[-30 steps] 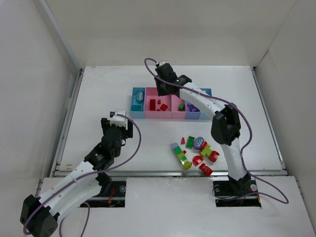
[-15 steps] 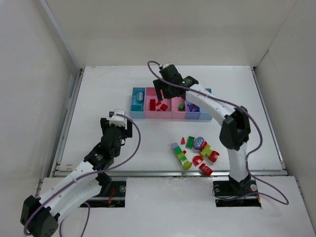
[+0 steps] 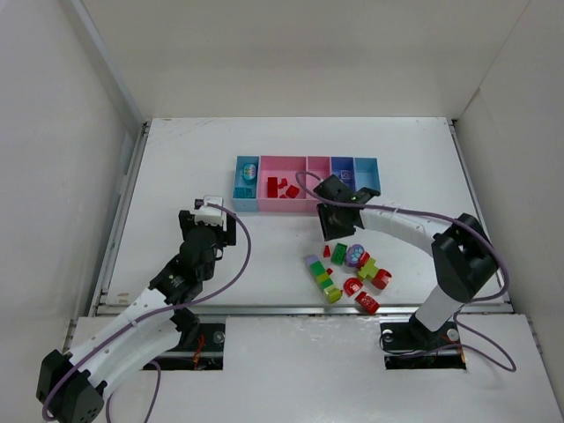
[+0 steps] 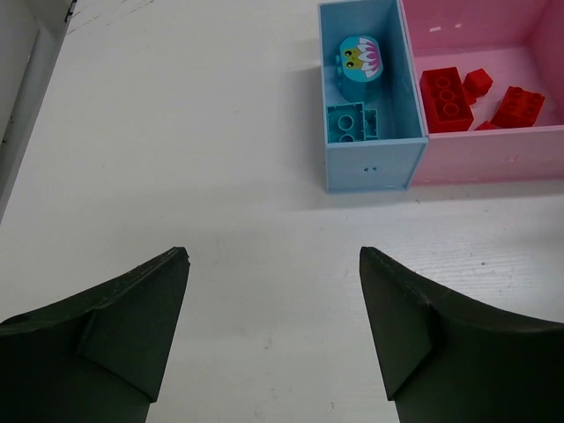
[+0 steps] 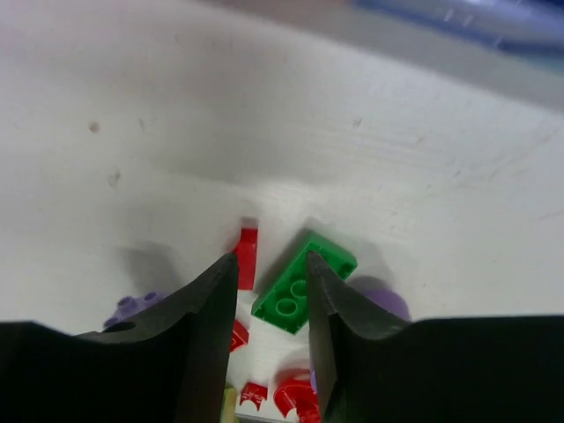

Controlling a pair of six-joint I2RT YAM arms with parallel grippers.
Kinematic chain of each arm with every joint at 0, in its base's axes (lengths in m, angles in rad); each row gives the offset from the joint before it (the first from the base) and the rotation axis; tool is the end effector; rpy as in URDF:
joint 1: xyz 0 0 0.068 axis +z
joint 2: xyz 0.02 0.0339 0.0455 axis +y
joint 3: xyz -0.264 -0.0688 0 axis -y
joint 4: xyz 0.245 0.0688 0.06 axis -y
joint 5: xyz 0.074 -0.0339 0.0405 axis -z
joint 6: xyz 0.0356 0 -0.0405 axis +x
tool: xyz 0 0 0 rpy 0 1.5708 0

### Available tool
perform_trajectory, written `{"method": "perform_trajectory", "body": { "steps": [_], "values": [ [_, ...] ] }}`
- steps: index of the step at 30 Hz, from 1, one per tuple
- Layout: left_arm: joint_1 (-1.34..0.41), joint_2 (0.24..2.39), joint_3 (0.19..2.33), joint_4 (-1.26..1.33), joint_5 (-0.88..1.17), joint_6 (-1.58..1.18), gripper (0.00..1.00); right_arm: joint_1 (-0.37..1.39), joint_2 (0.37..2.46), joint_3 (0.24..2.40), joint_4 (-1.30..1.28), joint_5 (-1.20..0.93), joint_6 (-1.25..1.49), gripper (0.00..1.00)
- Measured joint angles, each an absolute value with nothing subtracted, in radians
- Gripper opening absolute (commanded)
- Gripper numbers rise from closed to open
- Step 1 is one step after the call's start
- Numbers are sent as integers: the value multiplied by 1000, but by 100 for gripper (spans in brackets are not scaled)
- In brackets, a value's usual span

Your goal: Sort the legos into containers by color

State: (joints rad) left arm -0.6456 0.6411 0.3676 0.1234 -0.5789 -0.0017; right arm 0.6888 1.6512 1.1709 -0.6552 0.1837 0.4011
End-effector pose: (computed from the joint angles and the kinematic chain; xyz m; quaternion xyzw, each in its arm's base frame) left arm 0.1420 -0.0826 0.2475 0.0533 0.7482 0.0064 0.6613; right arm 0.2606 0.2061 0.2178 -0.1198 0.9651 0.0349 0.2303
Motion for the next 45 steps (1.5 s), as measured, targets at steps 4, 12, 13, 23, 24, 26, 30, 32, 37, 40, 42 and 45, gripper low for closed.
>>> {"method": "perform_trajectory", "body": {
  "steps": [4,12,13,23,24,26,30,32,37,40,42,45],
  "values": [
    [-646,641,368,123,-578,0,75,707,1658,1116,-649,156,444,43],
    [-646,641,368,123,-575,0,75,717,1695,1110,-567,97,473,44],
    [-646,641,368,123,-574,0,75,722,1703,1110,-564,95,474,44],
    [-646,641,368,123,-572,0,75,739,1716,1076,-557,113,507,43],
    [-646,641,368,123,-572,0,75,744,1716,1076,-566,121,510,43],
    [-646,641,368,123,-572,0,75,759,1716,1078,-580,139,514,43],
    [-646,641,368,123,-572,0,75,786,1716,1100,-614,163,518,43],
    [-646,641,368,123,-572,0,75,793,1715,1119,-629,181,518,43],
    [-646,641,368,123,-572,0,75,794,1707,1145,-664,226,529,48],
    [-646,641,368,123,-570,0,75,793,1706,1143,-690,240,544,48],
    [-646,641,368,123,-567,0,75,793,1705,1134,-693,240,556,48],
    [-646,641,368,123,-564,0,75,793,1703,1112,-692,231,570,48]
  ]
}}
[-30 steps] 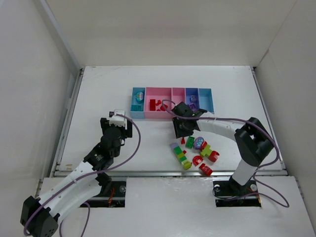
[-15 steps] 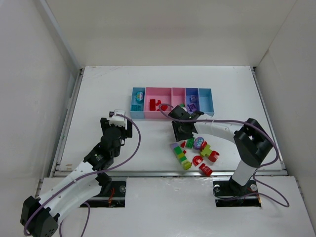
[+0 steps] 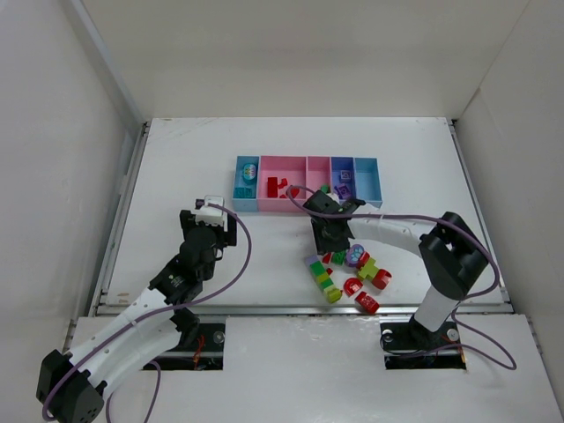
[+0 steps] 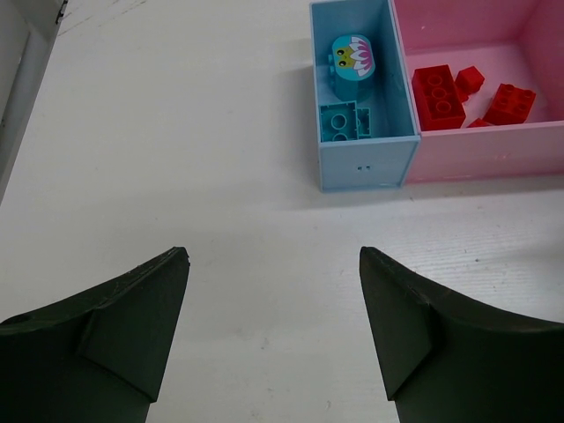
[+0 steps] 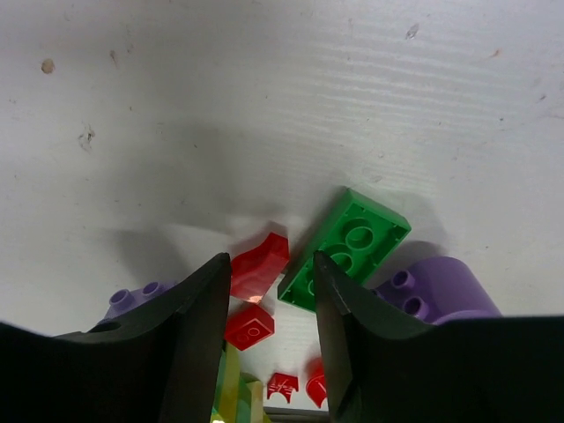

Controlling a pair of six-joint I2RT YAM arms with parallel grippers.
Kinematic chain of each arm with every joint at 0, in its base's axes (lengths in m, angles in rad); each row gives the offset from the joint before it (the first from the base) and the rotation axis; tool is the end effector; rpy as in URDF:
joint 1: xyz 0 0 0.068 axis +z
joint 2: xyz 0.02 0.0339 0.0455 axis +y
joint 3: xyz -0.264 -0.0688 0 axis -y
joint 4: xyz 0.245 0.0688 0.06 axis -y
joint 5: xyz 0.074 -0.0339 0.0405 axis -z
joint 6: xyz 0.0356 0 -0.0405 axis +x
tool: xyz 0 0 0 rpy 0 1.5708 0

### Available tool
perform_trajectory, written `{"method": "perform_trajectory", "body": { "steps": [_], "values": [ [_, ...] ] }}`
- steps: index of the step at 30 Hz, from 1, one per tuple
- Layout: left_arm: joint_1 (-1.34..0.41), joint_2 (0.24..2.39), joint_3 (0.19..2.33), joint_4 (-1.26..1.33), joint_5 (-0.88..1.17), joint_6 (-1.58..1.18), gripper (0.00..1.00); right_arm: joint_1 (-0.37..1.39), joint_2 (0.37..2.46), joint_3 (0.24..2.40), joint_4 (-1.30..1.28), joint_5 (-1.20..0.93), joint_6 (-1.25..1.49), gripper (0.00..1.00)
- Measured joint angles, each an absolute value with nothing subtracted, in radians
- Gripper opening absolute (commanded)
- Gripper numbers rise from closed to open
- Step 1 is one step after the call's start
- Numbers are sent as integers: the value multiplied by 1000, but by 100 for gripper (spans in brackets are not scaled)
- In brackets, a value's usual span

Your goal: Sort the legos into containers by color

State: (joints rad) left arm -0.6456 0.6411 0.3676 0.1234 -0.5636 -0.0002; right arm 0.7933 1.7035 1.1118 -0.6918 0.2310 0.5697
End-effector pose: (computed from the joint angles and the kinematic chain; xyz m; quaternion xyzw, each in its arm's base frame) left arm 0.1420 -0.0831 0.2474 0.0590 0.7482 0.0012 0.6609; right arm 0.2321 0.2241 0.1841 -0.0933 0.9788 0.0010 0.1823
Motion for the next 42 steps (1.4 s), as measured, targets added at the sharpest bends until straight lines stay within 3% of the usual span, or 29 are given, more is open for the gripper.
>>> {"method": "perform_trajectory", "body": {
  "steps": [18,21,23,31,42],
  "values": [
    [-646,641,368,123,-552,8,75,793,1705,1051,-601,111,581,34],
    [-646,641,368,123,-552,8,75,793,1705,1050,-594,107,581,19],
    [-646,641,368,123,-552,8,75,793,1705,1048,-590,104,582,1],
    [-646,641,368,123,-552,9,75,793,1710,1083,-606,132,556,0],
    [-646,641,368,123,-548,9,75,793,1808,1496,-623,258,404,0]
  ]
}}
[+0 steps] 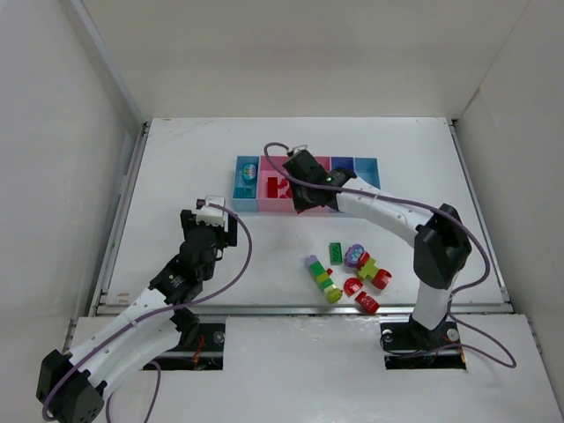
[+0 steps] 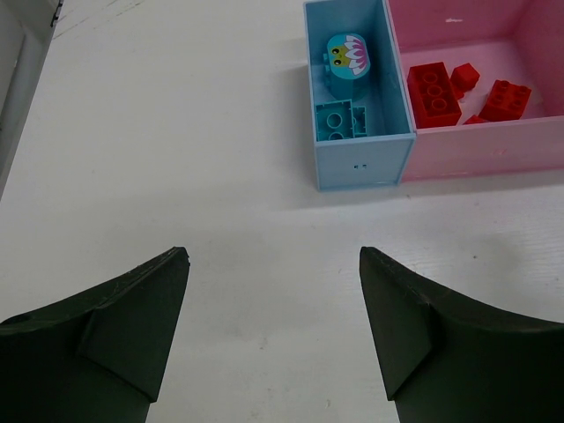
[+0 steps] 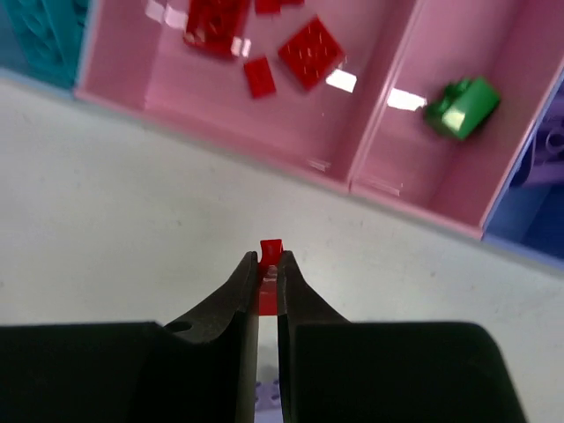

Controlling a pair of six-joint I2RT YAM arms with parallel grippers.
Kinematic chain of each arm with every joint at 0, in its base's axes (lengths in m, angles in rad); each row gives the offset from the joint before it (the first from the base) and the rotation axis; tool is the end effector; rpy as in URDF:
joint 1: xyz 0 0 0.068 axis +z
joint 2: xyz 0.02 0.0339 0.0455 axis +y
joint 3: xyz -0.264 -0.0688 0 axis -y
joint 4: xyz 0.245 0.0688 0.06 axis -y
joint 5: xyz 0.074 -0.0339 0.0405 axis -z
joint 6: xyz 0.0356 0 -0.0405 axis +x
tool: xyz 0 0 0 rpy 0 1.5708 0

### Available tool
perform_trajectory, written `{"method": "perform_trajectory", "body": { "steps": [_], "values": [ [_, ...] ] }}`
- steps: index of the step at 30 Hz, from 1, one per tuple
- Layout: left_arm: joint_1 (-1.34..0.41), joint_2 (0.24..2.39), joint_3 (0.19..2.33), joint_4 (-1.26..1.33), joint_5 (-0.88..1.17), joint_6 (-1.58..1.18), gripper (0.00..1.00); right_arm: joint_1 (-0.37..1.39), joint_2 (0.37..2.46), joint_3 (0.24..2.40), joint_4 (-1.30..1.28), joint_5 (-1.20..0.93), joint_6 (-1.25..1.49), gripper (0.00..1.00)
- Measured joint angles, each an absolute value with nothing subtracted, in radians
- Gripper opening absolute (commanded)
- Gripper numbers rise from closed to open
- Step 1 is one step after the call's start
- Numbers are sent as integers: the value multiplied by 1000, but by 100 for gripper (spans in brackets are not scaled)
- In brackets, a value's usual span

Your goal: Sort the legos into containers by color

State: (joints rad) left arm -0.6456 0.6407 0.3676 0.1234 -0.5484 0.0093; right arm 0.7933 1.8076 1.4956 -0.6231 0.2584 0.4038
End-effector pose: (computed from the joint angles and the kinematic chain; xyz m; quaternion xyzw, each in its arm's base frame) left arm 0.1419 -0.0837 0.2474 0.0675 0.7477 -0.0015 0.6606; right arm 0.2856 0.2772 0.2648 -0.1428 0.9320 0.0735 0.3250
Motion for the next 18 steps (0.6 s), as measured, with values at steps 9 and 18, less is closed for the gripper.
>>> {"method": "perform_trajectory", "body": {
  "steps": [9,18],
  "values": [
    [-646,641,368,123,-546,11,75,765,2079,1892,-638,315,332,25],
    [-646,641,368,123,-545,16,75,716,2216,2075,-700,329,289,89]
  ]
}}
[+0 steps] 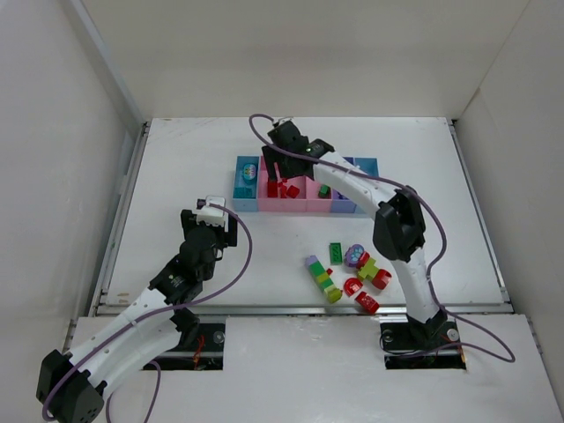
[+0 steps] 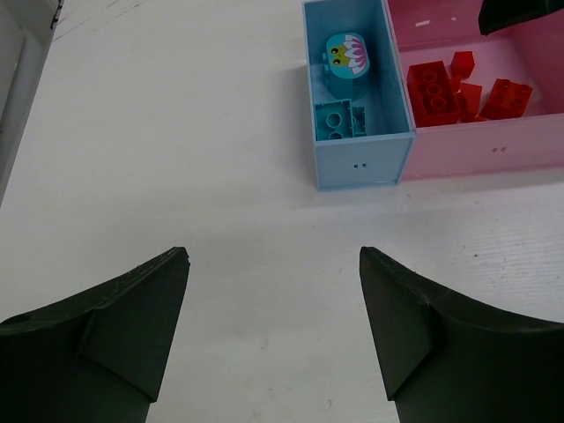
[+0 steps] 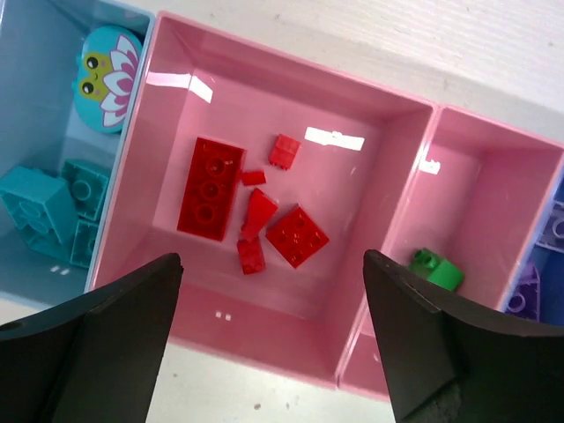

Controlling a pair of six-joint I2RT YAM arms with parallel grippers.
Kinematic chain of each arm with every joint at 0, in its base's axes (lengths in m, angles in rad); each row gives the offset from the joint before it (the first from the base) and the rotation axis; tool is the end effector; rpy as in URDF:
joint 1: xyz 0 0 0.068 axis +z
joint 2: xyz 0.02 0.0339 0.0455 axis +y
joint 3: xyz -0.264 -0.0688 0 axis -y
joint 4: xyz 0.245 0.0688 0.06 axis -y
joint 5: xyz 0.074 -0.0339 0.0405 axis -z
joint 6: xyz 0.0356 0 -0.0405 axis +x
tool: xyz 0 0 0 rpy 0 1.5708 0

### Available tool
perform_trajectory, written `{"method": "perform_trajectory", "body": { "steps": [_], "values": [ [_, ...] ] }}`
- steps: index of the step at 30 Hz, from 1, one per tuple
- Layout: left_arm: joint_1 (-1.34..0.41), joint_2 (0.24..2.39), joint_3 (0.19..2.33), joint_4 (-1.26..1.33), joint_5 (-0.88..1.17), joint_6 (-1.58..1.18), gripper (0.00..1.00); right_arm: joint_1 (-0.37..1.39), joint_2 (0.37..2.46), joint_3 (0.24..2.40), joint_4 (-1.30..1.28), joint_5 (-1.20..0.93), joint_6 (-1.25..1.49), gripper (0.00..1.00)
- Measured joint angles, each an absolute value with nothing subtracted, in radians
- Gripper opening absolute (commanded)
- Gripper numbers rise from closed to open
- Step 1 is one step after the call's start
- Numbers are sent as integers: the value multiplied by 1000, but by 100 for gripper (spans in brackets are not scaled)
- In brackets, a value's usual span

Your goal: Sort the legos into containers by color

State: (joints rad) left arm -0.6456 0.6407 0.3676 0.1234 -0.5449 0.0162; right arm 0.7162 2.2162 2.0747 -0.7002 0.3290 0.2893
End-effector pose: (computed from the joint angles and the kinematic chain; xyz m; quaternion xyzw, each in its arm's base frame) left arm 0.1419 -0.0838 0.2474 0.0712 0.7475 -0.0005 0.6605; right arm 0.3859 0.3206 0.2689 -0.1382 0.9131 0.0354 0.3819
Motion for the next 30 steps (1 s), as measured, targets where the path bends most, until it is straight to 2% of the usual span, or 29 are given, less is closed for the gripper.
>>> {"method": "perform_trajectory", "body": {
  "steps": [6,15,19,22,28,30],
  "values": [
    [-646,641,368,123,-545,19,75,721,2062,1930,-692,332,285,90],
    [-646,641,368,123,-533,19,75,721,1679,1415,-669,304,345,84],
    [-646,641,368,123,-530,19,75,721,1669,1210,-674,250,393,84],
    [-646,641,368,123,-527,19,75,721,1673,1122,-685,217,430,89],
    [-646,641,368,123,-526,19,75,721,1673,1095,-664,194,488,91],
    [-646,641,368,123,-526,19,75,721,1674,1085,-640,186,494,88]
  ]
}}
